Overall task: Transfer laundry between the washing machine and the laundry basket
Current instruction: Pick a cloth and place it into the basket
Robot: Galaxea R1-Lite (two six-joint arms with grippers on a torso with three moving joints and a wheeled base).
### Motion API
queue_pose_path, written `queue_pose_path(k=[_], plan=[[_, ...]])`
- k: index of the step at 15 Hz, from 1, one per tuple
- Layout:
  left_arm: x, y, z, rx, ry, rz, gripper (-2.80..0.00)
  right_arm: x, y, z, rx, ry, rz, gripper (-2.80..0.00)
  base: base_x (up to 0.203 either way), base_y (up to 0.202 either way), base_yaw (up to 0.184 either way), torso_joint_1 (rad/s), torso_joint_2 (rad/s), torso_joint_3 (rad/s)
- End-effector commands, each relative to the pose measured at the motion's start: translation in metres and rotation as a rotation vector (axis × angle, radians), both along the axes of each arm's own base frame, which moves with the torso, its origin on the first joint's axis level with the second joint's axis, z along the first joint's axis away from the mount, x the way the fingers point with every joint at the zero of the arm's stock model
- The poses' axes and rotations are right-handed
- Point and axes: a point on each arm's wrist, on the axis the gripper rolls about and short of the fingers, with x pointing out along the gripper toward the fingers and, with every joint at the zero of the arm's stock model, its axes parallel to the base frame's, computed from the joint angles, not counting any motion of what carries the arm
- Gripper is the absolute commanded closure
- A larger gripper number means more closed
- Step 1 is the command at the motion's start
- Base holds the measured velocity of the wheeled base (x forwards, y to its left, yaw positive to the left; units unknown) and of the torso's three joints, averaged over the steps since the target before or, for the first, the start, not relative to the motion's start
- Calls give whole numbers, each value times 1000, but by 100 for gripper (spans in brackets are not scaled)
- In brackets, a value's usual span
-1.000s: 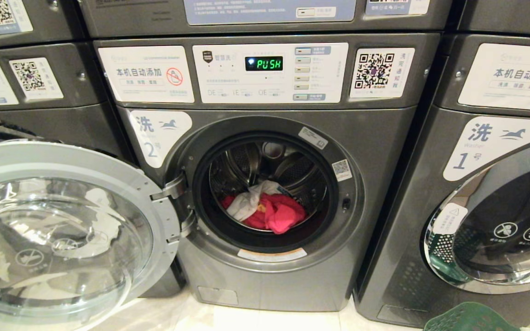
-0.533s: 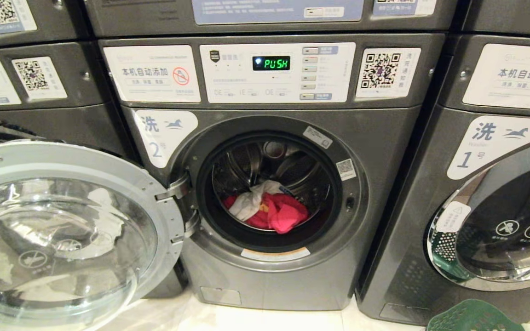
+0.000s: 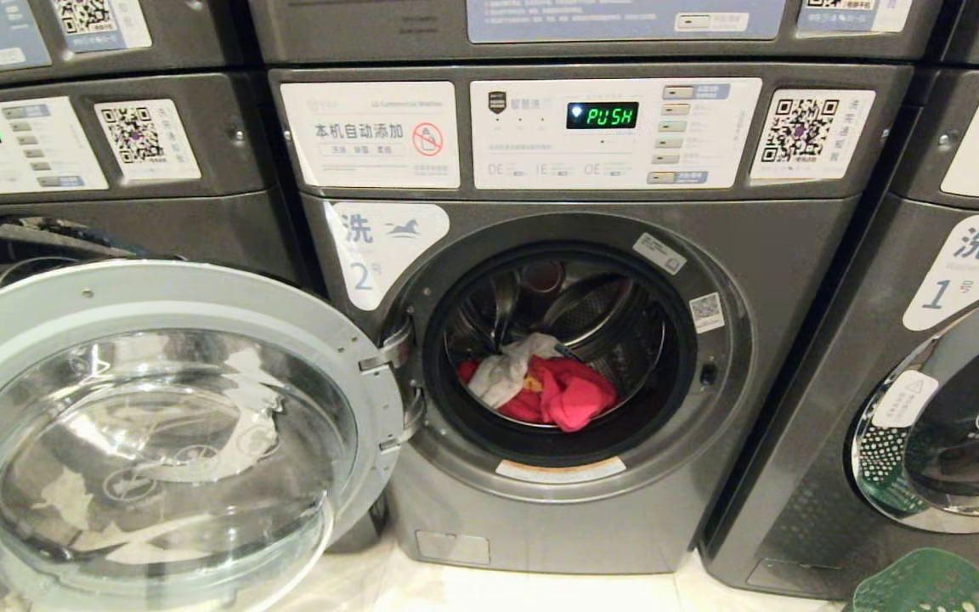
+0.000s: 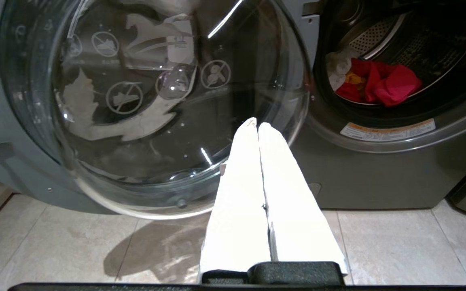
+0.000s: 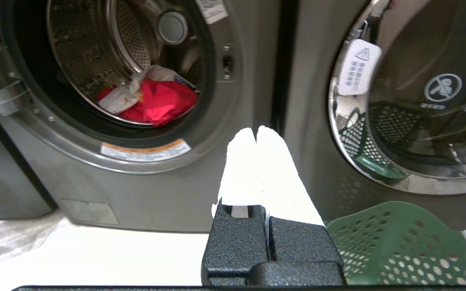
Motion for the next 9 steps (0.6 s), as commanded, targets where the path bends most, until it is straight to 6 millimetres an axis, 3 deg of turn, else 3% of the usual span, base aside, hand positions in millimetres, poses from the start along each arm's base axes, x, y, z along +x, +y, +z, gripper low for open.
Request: queue_pose_path(k=[1,6,9], plan=[[0,0,0,2,2,0,0,3,0,-9,-1,34,1,0,0,113,-6,3,7,-2],[0,0,0,4,0,0,0,3,0,-9,-1,34,1,0,0,12,2,0,0,1],[0,0,0,4,0,0,0,3,0,-9,-1,34,1,0,0,0,0,1,2,-116]])
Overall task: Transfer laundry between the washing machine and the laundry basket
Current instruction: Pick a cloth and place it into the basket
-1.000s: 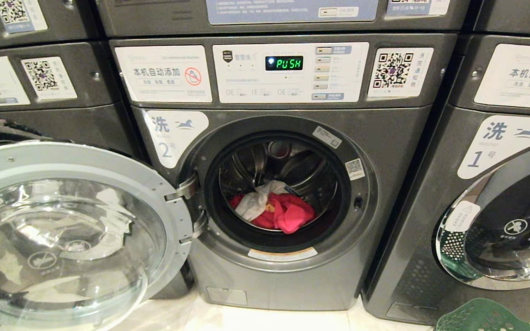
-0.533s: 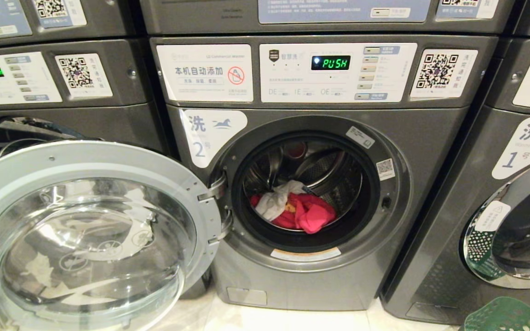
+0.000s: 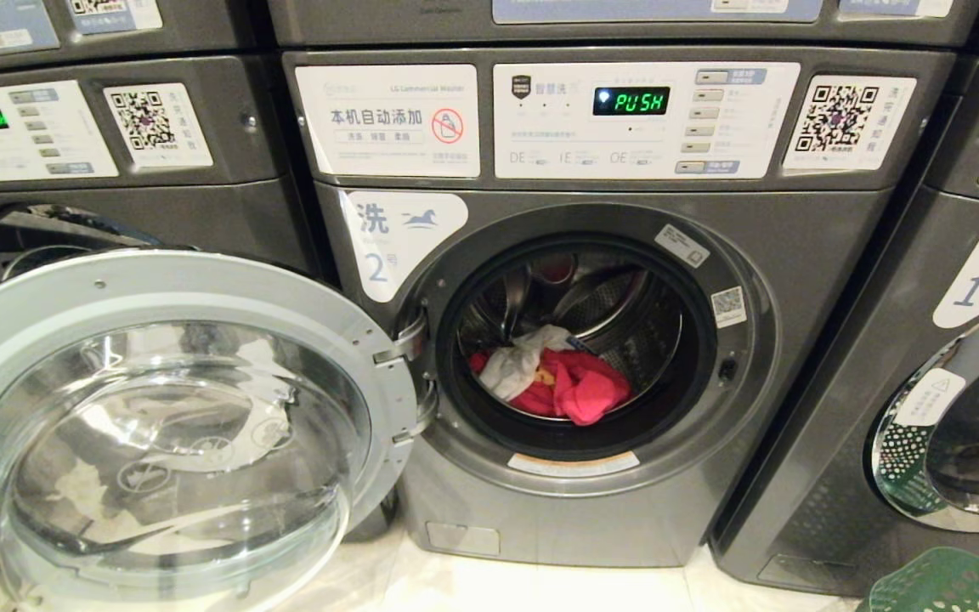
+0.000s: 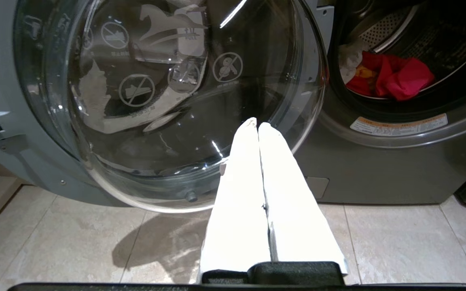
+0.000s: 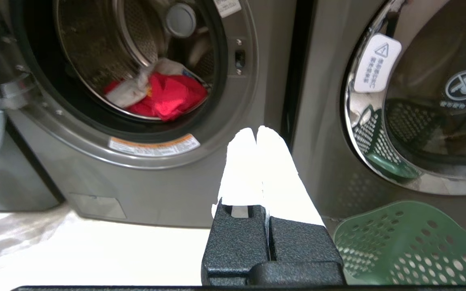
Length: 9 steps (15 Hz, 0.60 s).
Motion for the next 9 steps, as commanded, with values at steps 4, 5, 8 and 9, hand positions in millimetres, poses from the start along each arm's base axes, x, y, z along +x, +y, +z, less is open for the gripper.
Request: queue_pose_path(k=[4,5,8,9], plan=[[0,0,0,0,1,0,0,3,0,-9,3,34,0,0,0,0,0,3,5,-186],[0,0,0,0,1,0,0,3,0,-9,3,34,0,0,0,0,0,3,5,-196],[0,0,0,0,1,0,0,3,0,-9,3,34,0,0,0,0,0,7,1,-199],[0,0,0,0,1,0,0,3,0,-9,3,34,0,0,0,0,0,2,2,-200]])
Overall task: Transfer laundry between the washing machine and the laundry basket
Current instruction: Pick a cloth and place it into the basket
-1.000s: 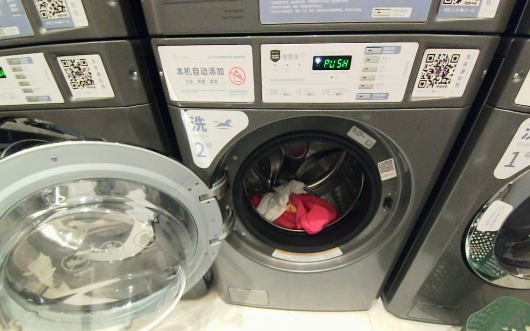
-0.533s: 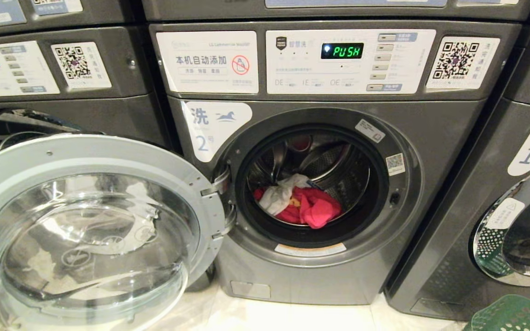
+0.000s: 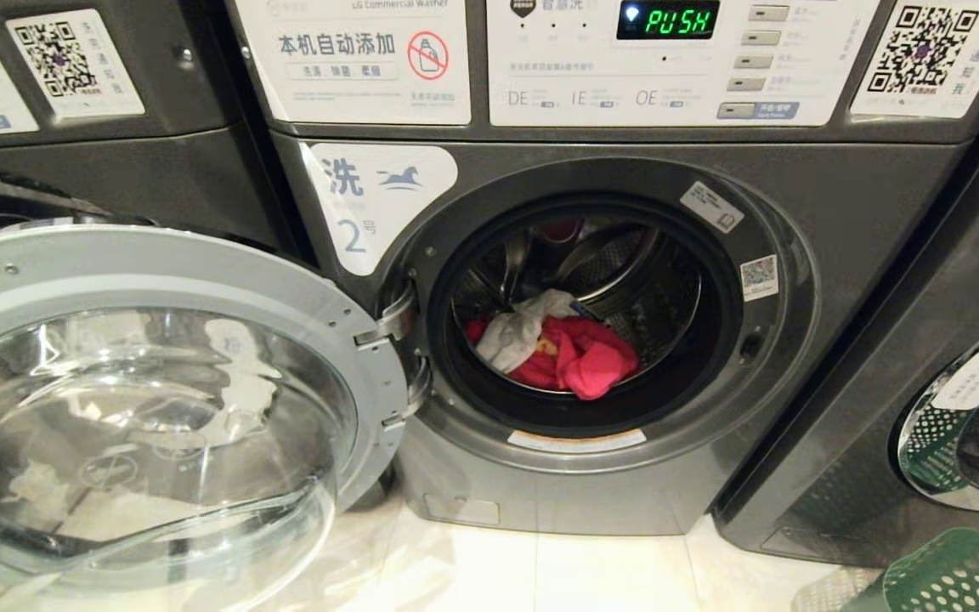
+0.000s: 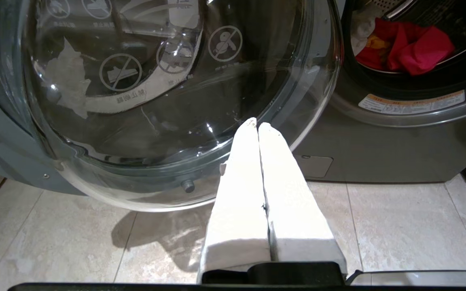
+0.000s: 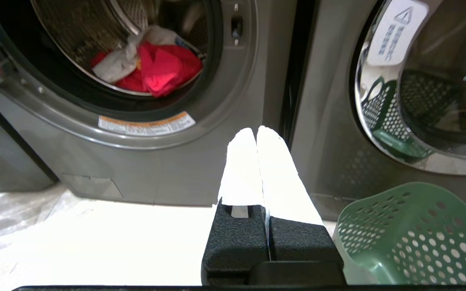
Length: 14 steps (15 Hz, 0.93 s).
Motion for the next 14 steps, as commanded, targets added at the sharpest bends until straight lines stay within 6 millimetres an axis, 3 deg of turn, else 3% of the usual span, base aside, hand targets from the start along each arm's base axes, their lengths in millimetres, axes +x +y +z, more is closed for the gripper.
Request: queue_pose_path(k=[1,14], plan=[[0,0,0,0,1,0,0,3,0,-9,0,34,0,0,0,0,0,2,7,-197],[0,0,0,-6,1,2,0,3,0,-9,0,34,0,0,0,0,0,4,3,-198]])
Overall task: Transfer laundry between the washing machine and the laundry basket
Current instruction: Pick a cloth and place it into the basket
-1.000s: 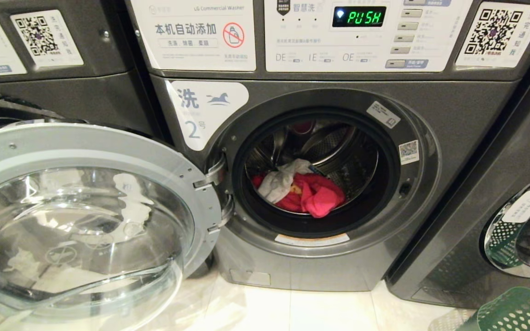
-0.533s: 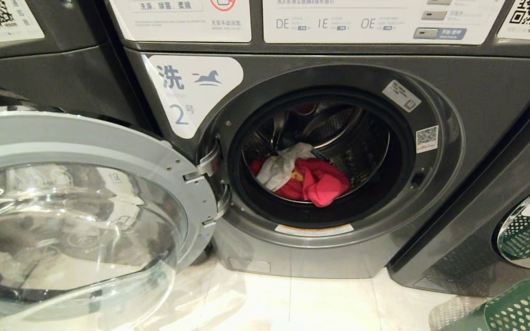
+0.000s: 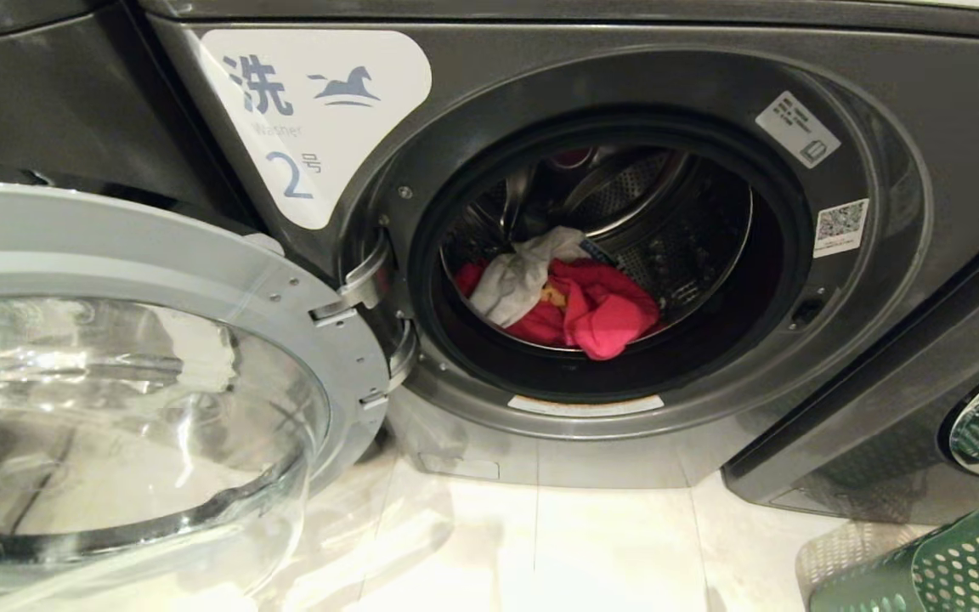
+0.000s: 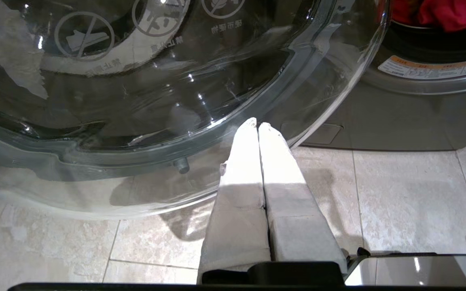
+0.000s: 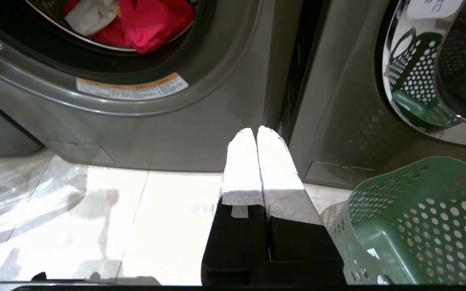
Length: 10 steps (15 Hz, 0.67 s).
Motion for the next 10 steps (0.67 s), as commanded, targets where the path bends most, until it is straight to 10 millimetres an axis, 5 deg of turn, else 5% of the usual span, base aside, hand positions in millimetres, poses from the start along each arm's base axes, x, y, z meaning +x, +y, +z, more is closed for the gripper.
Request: queue_pose_path(k=[1,10], plan=[[0,0,0,0,2,0,0,3,0,-9,0,34,0,0,0,0,0,2,2,-193],[0,0,0,4,2,0,0,3,0,-9,-19,34,6,0,0,0,0,0,3,-124]])
